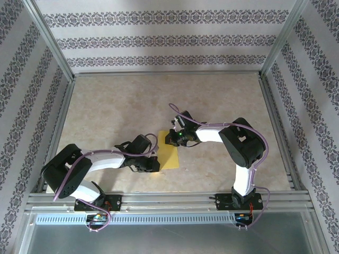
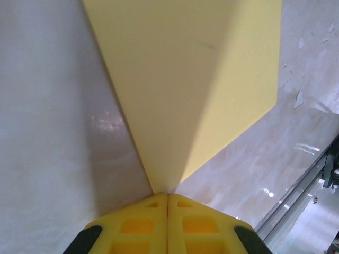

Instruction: Fold a paper plane with a square sheet of paper (fold left side to right side)

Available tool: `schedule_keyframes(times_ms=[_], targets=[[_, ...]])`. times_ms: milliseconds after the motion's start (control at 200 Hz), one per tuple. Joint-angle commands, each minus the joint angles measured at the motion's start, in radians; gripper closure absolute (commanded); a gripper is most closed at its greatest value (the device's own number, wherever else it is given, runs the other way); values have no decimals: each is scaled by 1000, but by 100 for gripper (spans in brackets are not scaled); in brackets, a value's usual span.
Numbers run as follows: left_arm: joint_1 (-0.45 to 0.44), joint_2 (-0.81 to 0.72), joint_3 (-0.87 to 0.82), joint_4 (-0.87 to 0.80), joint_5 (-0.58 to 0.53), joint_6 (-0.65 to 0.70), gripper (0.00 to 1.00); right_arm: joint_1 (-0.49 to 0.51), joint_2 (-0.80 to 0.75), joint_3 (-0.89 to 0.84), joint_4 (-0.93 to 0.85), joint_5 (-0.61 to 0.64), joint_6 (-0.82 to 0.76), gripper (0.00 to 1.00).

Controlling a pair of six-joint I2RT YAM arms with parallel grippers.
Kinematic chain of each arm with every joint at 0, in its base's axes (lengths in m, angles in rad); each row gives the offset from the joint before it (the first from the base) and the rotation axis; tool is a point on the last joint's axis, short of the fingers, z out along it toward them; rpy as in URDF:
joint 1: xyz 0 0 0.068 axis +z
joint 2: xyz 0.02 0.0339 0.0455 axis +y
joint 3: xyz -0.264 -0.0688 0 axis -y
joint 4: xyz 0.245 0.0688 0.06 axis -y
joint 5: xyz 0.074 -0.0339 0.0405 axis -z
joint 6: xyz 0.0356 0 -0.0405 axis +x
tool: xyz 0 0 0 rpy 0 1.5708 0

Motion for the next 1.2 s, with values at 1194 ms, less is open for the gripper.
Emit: schedule_keyframes(times_ms=[1194], targets=[[126, 309, 282, -112, -13, 161, 97, -14, -59, 44, -69, 37, -37, 87]])
